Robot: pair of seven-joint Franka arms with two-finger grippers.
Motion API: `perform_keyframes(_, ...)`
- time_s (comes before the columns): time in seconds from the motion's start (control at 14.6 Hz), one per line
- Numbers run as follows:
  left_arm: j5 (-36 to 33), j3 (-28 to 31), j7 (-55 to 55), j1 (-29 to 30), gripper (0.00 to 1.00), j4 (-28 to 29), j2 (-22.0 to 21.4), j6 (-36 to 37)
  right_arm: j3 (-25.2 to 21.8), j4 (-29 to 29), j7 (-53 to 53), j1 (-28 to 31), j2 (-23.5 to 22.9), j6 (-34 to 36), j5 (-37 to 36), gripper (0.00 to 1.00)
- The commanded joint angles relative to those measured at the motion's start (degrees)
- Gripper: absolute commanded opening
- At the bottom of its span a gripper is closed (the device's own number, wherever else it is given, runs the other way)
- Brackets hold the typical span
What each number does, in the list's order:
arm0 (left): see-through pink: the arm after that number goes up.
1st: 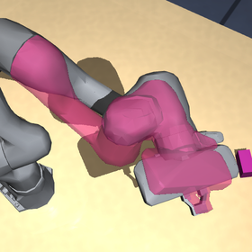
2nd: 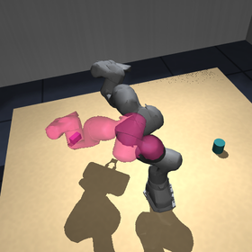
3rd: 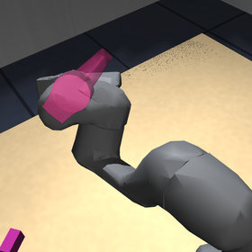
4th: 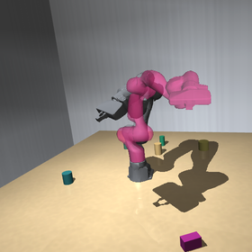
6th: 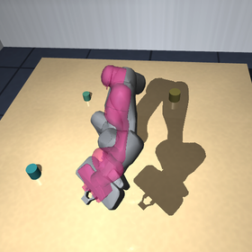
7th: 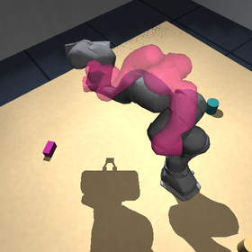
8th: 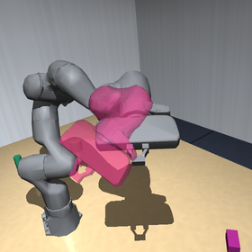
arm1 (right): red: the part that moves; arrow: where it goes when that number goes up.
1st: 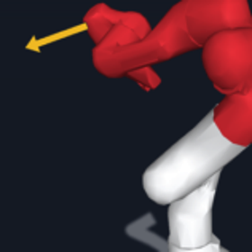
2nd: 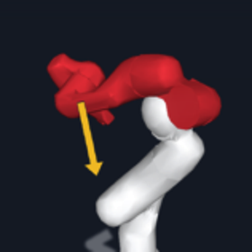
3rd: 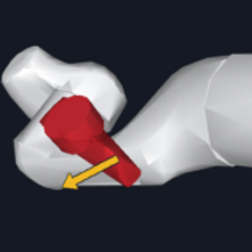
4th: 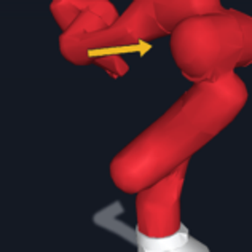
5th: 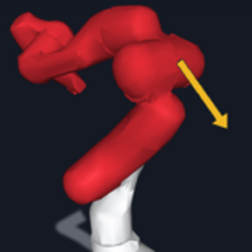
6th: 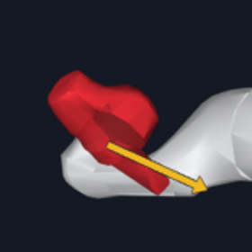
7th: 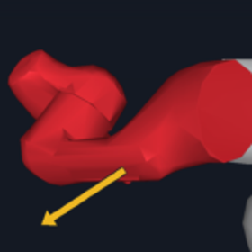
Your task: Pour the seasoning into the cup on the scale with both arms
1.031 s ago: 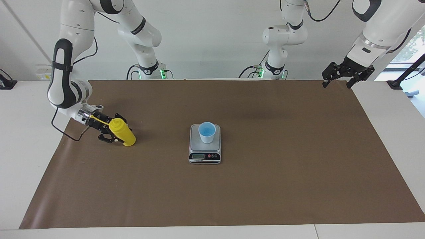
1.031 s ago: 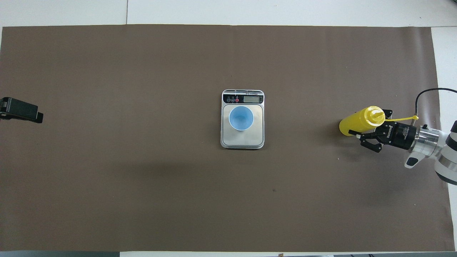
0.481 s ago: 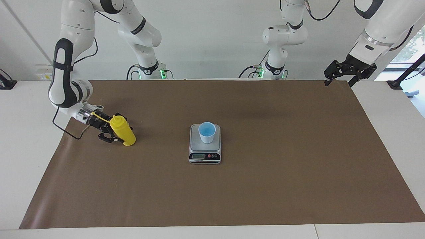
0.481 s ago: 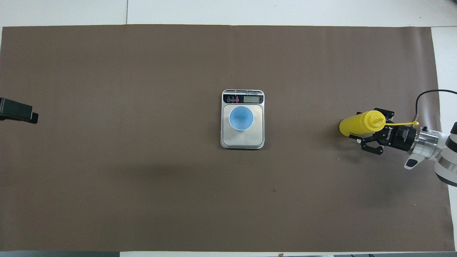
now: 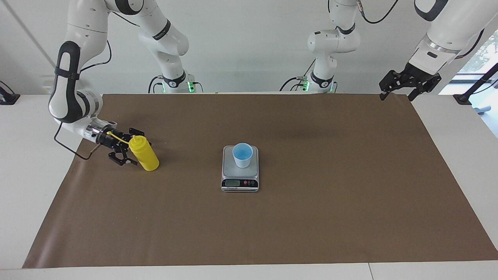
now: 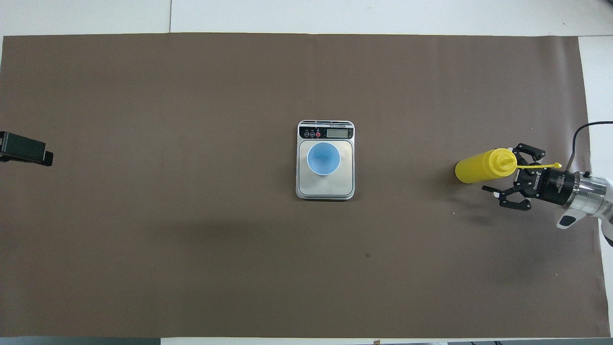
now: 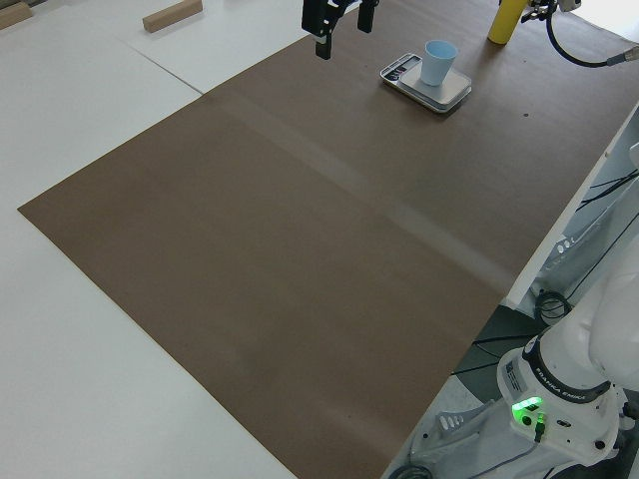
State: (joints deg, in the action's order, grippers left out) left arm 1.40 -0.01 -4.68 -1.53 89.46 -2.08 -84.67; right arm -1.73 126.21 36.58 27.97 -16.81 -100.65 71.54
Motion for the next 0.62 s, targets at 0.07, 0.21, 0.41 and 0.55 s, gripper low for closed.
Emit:
perform_keyframes(0.07,-0.96,-0.34,-0.95,-0.14,1.0,0.1,-0.65,0.38,0.59,-0.79,-0.99,4.9,0.47,3.35,-4.47,1.0)
perform_keyframes(0.21,-0.87,-0.69,-0.86,-0.14,1.0,0.19,-0.65,0.29,0.59,-2.02,-1.07,5.86,0.38,4.05,-6.14,1.0)
perform_keyframes(0.41,-0.87,-1.05,-0.86,-0.14,1.0,0.37,-0.73,0.38,0.59,-9.9,-0.72,7.45,-0.32,7.99,-13.41,1.0)
perform_keyframes(0.55,-0.87,-1.05,-0.51,-0.14,1.0,0.45,-0.82,0.29,0.68,-19.11,-0.55,6.93,-0.94,11.51,-20.53,1.0)
